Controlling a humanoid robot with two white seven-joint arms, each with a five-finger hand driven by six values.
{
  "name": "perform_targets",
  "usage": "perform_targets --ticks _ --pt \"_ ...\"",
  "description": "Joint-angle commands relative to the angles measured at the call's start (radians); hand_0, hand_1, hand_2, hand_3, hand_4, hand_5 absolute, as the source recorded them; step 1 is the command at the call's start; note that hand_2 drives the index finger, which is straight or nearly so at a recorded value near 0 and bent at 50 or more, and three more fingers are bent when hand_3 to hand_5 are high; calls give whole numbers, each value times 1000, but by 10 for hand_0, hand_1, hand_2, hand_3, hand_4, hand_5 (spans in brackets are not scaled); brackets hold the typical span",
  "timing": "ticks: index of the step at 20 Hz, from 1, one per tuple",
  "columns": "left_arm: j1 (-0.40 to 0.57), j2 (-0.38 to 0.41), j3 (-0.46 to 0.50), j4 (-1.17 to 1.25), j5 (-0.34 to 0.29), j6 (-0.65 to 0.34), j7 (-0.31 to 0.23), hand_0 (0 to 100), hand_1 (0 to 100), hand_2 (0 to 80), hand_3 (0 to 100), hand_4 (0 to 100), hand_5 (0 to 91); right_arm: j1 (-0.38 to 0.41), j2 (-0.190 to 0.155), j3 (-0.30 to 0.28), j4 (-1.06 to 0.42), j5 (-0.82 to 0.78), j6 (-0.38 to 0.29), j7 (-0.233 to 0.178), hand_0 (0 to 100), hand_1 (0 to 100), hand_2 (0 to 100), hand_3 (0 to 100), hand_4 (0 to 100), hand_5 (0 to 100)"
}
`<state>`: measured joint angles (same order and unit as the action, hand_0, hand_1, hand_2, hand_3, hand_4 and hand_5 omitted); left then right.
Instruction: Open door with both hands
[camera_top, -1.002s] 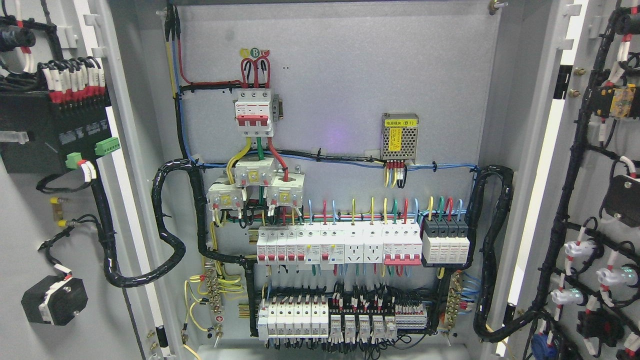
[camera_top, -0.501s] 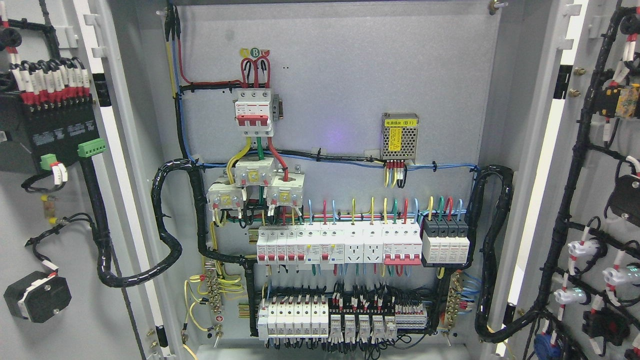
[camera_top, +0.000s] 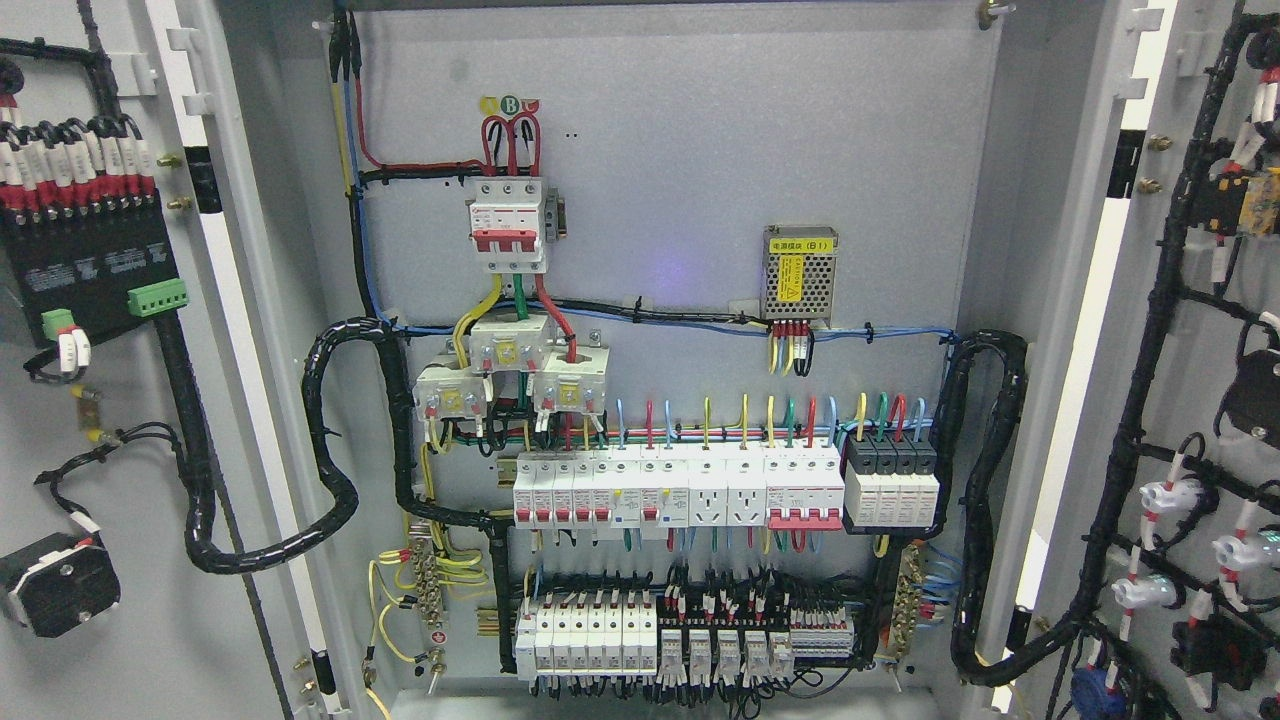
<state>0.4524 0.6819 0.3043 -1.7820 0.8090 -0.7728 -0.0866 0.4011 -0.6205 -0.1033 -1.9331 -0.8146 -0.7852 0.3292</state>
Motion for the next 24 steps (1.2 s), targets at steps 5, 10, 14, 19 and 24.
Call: perform_targets --ticks 5,10,14,19,24 --pt "-104 24 27 133 19 -241 1 0 0 0 0 29 0 -1 -42 -71 20 -3 -143 -1 0 0 0 0 0 0" --pt "-149 24 22 180 19 -99 1 0 0 0 0 29 0 -1 -39 -79 20 -5 -147 -1 0 0 0 0 0 0" --pt "-175 24 19 205 25 2 1 0 0 0 0 30 0 -1 -30 -96 20 -40 -147 1 0 0 0 0 0 0" --pt "-212 24 18 243 35 118 2 0 0 0 0 30 0 -2 -31 -110 46 -46 -147 1 0 0 0 0 0 0" --pt "-232 24 18 277 33 208 4 0 0 0 0 30 0 -2 -35 -108 46 -46 -147 5 0 0 0 0 0 0"
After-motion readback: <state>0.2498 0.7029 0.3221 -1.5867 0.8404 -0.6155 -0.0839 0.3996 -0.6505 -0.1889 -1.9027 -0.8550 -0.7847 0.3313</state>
